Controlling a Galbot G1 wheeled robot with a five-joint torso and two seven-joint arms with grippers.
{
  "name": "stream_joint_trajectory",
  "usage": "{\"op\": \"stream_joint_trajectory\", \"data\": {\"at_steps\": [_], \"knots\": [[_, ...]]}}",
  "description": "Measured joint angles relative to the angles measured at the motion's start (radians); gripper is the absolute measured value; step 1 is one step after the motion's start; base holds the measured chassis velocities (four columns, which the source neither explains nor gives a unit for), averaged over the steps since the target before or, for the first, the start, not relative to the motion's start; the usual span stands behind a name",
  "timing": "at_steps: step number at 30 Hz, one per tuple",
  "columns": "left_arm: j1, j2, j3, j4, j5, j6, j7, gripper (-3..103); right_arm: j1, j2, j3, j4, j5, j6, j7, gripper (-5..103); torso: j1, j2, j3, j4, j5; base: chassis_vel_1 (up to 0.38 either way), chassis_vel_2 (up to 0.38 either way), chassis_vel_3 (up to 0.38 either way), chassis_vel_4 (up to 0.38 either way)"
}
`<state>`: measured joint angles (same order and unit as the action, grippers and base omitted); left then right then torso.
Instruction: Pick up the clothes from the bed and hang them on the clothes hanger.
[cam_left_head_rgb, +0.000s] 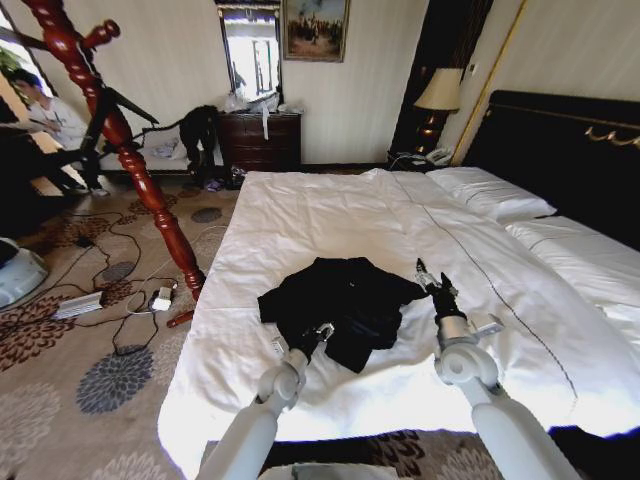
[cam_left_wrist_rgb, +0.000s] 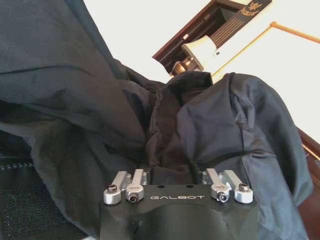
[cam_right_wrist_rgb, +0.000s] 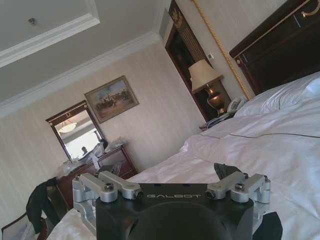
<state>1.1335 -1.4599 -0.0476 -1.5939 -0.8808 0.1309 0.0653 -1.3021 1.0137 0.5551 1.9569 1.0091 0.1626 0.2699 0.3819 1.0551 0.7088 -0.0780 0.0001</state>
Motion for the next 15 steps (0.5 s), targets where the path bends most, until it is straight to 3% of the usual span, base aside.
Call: {"op": "stream_joint_trajectory", "data": {"at_steps": [2, 4, 8, 10, 11, 15], "knots": [[0.014, 0.004, -0.004, -0.02, 0.003, -0.004, -0.001, 35, -0.004, -0.002, 0.005, 0.001, -0.001, 0.0, 0.0, 100, 0.0, 0.0, 0.0, 0.0, -0.0001, 0.0, 0.0, 0.0, 0.0], [0.021, 0.007, -0.006, -0.029, 0.004, -0.005, -0.002, 35, -0.005, -0.003, 0.007, 0.001, -0.001, 0.0, 0.0, 100, 0.0, 0.0, 0.0, 0.0, -0.0001, 0.0, 0.0, 0.0, 0.0], [0.051, 0.022, -0.022, -0.076, 0.023, -0.02, -0.012, 14, -0.006, -0.001, 0.007, 0.0, -0.008, 0.0, 0.001, 100, 0.0, 0.0, 0.0, 0.0001, -0.0002, 0.0, 0.0, 0.0, 0.0], [0.056, 0.025, -0.025, -0.085, 0.025, -0.02, -0.013, 14, -0.006, 0.001, 0.004, -0.001, -0.009, 0.0, 0.003, 100, 0.0, 0.0, 0.0, 0.0001, -0.0002, 0.0, 0.0, 0.0, 0.0], [0.065, 0.03, -0.038, -0.105, 0.031, -0.023, -0.014, 3, -0.004, 0.005, -0.003, -0.002, -0.011, 0.0, 0.008, 100, 0.0, 0.0, 0.0, 0.0, -0.0002, 0.0, 0.0, 0.0, 0.0], [0.088, 0.052, -0.071, -0.164, 0.064, -0.031, -0.014, 2, 0.005, 0.011, -0.018, -0.007, -0.011, -0.001, 0.017, 100, 0.0, 0.0, 0.0, 0.0001, -0.0003, 0.0, 0.0, 0.0, 0.0]]}}
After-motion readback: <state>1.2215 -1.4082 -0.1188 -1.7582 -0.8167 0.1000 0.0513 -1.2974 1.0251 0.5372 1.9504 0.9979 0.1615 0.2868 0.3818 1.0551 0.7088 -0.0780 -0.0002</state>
